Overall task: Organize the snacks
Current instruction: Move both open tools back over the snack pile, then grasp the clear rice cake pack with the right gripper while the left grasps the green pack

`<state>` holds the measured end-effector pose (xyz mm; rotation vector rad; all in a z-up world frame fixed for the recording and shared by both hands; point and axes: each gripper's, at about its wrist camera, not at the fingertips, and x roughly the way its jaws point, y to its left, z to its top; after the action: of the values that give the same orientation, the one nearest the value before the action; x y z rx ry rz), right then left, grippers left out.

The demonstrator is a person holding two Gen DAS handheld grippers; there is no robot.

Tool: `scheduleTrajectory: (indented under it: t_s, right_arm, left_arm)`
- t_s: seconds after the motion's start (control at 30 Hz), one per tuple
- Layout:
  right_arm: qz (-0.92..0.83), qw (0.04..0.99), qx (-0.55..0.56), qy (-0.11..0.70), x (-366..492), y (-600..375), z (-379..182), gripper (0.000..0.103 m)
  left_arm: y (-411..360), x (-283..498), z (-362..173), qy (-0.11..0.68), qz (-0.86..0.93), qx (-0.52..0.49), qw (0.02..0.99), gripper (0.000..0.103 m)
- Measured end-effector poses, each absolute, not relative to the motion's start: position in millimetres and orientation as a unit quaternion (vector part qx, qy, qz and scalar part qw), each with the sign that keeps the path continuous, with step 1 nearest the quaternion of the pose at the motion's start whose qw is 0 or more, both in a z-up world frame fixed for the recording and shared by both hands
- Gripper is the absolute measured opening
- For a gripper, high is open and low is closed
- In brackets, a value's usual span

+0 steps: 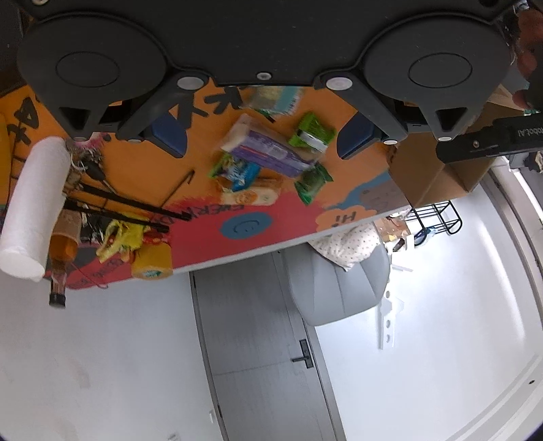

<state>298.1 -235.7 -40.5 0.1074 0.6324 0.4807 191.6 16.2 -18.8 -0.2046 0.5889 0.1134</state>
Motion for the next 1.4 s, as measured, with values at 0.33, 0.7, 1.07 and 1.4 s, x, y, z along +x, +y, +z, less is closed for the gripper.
scheduleTrajectory:
  t_s: [0.33,0.7,1.07,1.4]
  right_arm:
    - [0.236,0.906,0.048,0.349,307,-232,-63,0.097]
    - [0.239,0.888,0.030,0.392,320,-208,-94,0.099]
    - [0.224,0.886,-0.012,0.406,326,-185,-109,0.080]
    - [0.198,0.895,-0.029,0.399,330,-201,-109,0.047]
  left_arm:
    - [-4,210,-31,0.318,0.026,-0.096,0.943,0.101]
    - [-7,229,-45,0.335,0.030,-0.098,0.937,0.101]
    - [-6,239,-55,0.331,0.021,-0.115,0.936,0.101]
    - [-17,242,-53,0.312,0.017,-0.106,0.944,0.100]
